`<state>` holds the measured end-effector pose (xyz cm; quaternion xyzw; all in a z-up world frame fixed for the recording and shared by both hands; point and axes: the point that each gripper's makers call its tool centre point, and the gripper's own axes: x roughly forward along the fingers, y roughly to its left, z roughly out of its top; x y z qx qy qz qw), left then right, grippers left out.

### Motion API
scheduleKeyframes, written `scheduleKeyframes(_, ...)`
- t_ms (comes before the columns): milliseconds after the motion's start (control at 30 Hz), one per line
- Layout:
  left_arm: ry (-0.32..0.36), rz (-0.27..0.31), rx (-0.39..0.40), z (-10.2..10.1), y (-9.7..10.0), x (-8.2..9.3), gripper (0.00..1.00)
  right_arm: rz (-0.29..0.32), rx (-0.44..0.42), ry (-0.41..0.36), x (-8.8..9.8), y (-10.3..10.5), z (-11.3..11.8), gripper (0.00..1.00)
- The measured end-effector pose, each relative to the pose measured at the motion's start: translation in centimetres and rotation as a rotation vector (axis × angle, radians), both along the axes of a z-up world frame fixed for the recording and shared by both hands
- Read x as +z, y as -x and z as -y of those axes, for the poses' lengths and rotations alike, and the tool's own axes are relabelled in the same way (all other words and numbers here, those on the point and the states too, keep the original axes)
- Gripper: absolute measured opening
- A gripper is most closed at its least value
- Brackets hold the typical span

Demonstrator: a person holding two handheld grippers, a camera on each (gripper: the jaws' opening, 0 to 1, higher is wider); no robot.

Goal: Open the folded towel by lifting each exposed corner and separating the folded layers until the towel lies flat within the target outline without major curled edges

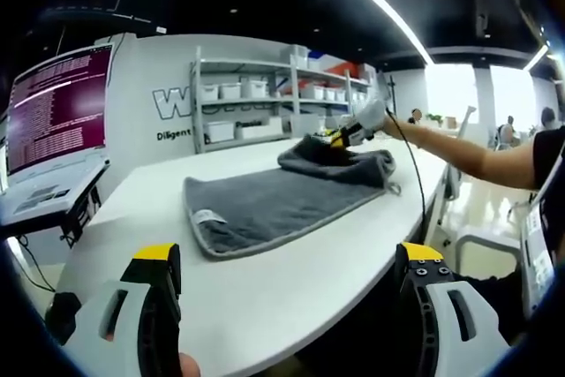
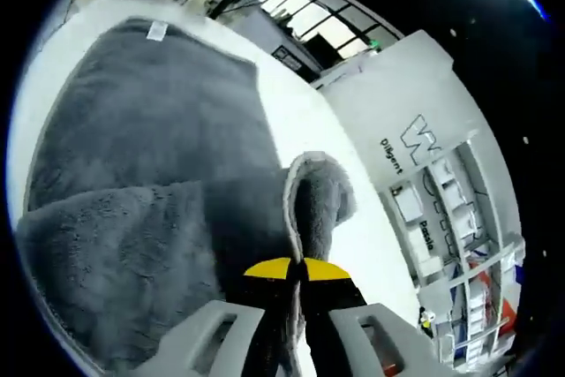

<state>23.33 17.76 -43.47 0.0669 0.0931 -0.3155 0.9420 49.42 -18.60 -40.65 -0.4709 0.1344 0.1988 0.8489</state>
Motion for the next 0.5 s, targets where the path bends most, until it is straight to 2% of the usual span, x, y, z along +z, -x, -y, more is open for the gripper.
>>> scheduleKeyframes(67, 0.001, 0.0, 0.001, 0.0, 0.0, 0.0, 0.99, 0.037, -0.047, -0.017, 1.1, -0.3, 1.1, 0.0)
scheduleKeyframes(100, 0.001, 0.0, 0.001, 0.0, 0.0, 0.0, 0.99, 0.076, -0.088, -0.017, 2.0, -0.6, 2.2, 0.0)
scheduleKeyframes(167, 0.0, -0.001, 0.001, 0.0, 0.0, 0.0, 0.99, 0.103, -0.137, -0.005, 2.7, -0.8, 3.7, 0.0)
scheduleKeyframes(267, -0.002, -0.002, -0.002, 0.1, 0.0, -0.1, 0.99, 0.115, -0.181, -0.033, 3.3, -1.1, 5.2, 0.0)
scheduleKeyframes(367, -0.005, -0.003, -0.005, 0.2, 0.0, -0.1, 0.99, 0.131, -0.259, -0.006, 3.8, -1.6, 7.8, 0.0)
scheduleKeyframes(433, -0.007, -0.005, -0.008, 0.3, 0.0, -0.1, 0.99, 0.157, -0.299, -0.023, 4.2, -2.0, 9.3, 0.0)
scheduleKeyframes(500, -0.009, -0.006, -0.009, 0.4, -0.1, -0.2, 0.99, 0.153, -0.334, -0.027, 4.1, -2.3, 10.6, 0.0)
